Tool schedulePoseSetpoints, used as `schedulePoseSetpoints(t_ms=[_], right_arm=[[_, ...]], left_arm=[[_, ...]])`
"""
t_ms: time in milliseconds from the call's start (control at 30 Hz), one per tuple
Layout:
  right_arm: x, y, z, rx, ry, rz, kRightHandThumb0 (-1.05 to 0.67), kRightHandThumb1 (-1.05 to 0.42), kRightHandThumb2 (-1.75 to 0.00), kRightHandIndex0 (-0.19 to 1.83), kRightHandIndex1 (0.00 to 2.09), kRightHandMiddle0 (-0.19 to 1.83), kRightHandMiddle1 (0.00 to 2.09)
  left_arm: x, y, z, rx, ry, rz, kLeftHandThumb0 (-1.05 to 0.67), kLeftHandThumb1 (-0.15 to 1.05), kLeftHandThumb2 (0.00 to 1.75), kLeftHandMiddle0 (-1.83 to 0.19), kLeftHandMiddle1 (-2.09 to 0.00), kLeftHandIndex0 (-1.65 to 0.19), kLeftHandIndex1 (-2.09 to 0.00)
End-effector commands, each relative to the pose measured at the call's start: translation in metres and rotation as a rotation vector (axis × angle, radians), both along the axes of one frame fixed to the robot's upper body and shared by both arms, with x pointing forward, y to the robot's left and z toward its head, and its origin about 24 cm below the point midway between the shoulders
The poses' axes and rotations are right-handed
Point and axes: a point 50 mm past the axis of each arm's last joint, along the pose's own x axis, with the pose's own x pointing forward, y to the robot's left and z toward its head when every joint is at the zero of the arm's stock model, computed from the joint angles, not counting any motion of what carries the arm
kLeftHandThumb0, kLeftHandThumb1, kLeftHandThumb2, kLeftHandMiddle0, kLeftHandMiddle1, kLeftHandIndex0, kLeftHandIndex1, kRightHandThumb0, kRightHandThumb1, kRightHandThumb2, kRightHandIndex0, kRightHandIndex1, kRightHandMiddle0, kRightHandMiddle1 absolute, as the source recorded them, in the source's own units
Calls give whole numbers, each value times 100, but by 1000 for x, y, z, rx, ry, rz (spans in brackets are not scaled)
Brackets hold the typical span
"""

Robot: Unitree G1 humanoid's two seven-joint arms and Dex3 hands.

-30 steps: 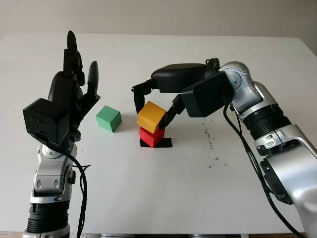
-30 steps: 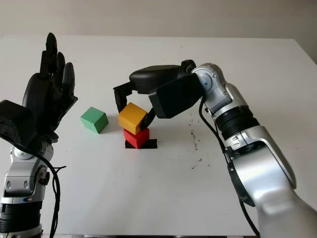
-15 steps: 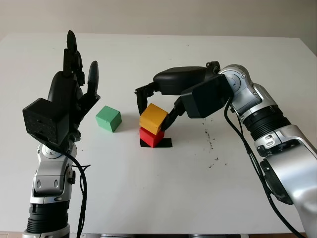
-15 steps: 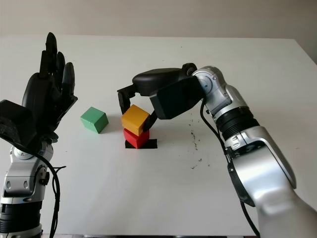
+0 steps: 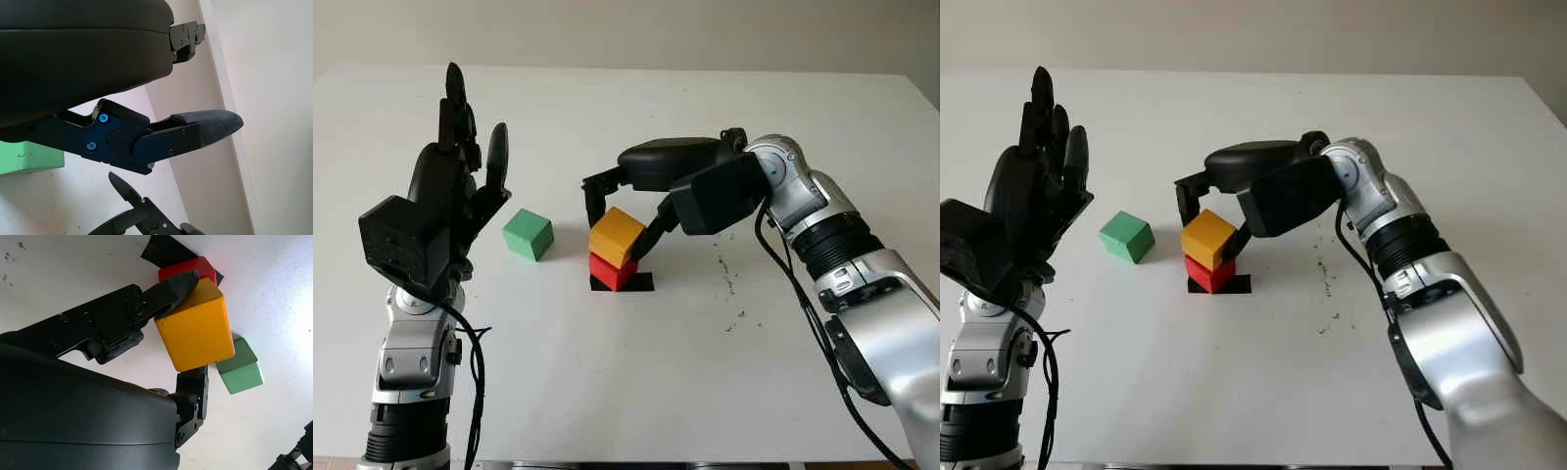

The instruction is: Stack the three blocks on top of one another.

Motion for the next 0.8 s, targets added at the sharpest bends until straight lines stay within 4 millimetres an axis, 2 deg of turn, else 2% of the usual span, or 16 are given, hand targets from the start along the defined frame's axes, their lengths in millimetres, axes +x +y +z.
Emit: schedulePoseSetpoints(t_ms=[0, 600, 667, 767], right_arm=[[0, 3, -2, -8, 4, 4, -51, -95, -6, 26, 5, 41, 161], [0, 5, -5, -38, 12, -11, -51, -94, -5, 25, 5, 35, 164], [0, 5, -5, -39, 16, -12, -52, -93, -5, 25, 5, 32, 162], [1, 4, -5, -71, 16, -21, -60, -90, -5, 19, 2, 12, 146]], left_arm=[[-2, 0, 3, 10, -12, -1, -72, 105, 64, 19, -1, 19, 0], [-3, 0, 2, 13, -11, 2, -73, 105, 64, 19, -1, 19, 0], [-3, 0, 2, 13, -12, 4, -73, 105, 64, 19, -1, 19, 0], [-3, 0, 2, 13, -12, 3, -71, 105, 65, 19, -2, 19, 0]])
